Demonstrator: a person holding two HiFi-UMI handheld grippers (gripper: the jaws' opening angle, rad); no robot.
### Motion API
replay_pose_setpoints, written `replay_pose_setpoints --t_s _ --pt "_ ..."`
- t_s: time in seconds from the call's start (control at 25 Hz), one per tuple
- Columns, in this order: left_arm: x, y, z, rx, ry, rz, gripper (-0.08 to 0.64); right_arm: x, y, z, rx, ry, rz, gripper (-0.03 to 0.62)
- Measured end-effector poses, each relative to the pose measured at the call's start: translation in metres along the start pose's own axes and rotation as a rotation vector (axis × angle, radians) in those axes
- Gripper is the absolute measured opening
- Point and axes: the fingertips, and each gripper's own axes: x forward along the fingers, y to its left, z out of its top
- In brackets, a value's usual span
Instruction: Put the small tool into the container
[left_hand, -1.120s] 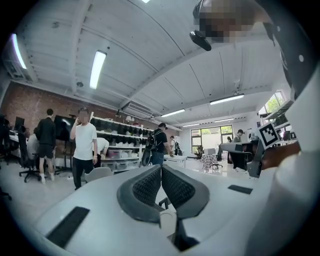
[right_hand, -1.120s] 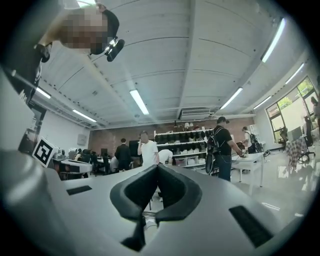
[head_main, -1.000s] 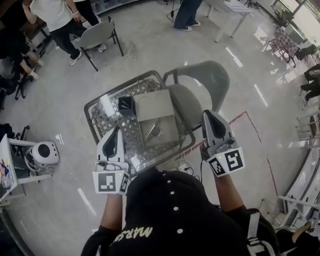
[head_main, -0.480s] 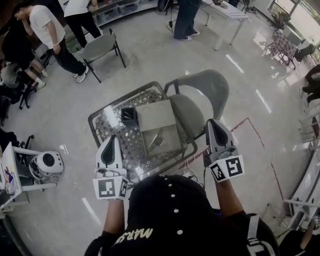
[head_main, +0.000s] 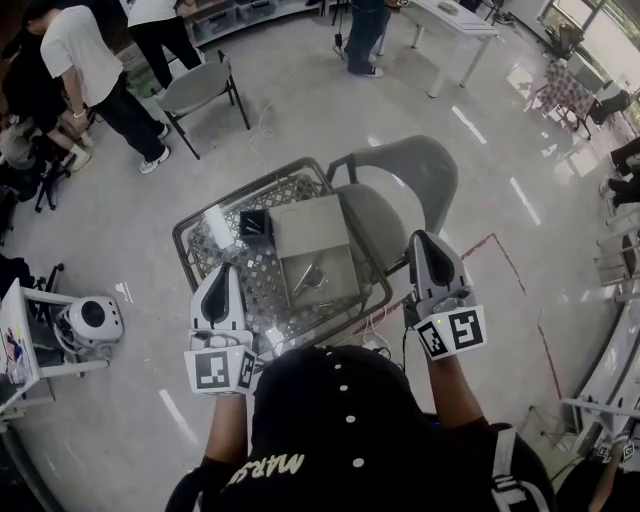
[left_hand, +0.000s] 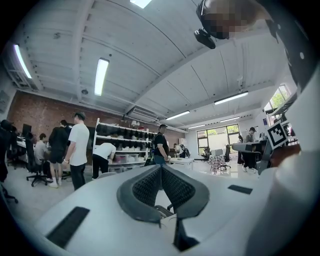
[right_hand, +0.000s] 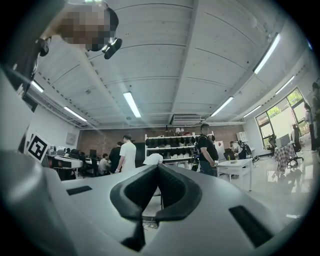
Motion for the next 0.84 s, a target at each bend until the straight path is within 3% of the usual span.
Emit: replay_pose_setpoints --t_s 0.84 --pt "0.006 -0.001 0.001 -0.009 -0.008 -0.01 0.029 0.011 0.007 0.006 -0.027 0.005 0.018 0.012"
